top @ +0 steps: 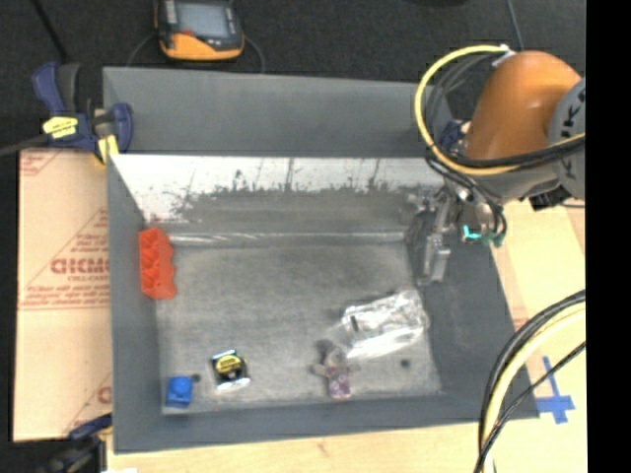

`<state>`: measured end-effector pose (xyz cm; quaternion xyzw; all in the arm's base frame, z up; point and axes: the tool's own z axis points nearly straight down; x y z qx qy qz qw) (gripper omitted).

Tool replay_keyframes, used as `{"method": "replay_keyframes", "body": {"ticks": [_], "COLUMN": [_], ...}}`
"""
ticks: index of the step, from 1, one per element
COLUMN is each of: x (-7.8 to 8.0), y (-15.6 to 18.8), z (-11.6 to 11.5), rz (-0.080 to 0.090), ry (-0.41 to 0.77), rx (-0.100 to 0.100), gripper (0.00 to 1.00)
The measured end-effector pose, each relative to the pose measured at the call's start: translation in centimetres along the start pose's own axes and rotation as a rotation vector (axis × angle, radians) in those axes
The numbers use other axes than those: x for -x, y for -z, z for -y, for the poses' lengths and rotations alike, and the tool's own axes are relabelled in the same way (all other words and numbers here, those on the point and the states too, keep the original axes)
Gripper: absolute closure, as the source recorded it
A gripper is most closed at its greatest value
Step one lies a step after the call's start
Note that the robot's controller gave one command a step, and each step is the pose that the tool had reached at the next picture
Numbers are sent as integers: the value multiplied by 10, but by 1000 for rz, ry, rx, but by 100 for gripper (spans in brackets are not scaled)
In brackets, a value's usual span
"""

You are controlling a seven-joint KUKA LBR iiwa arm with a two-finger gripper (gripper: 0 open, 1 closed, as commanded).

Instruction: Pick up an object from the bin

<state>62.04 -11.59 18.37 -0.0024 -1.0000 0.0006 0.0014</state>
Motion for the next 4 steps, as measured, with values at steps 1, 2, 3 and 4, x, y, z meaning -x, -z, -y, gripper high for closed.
{"method": "replay_keyframes", "body": {"ticks": [1, 2, 3, 4], "x": [-53, -119, -116, -86], "y": [-79, -114, -111, 16], "z": [-4, -40, -38, -23], "rz": [16, 3, 10, 14], "ry": [246, 375, 377, 407], "rx": [-1, 1, -3, -4], "gripper": [0, 0, 100, 100]}}
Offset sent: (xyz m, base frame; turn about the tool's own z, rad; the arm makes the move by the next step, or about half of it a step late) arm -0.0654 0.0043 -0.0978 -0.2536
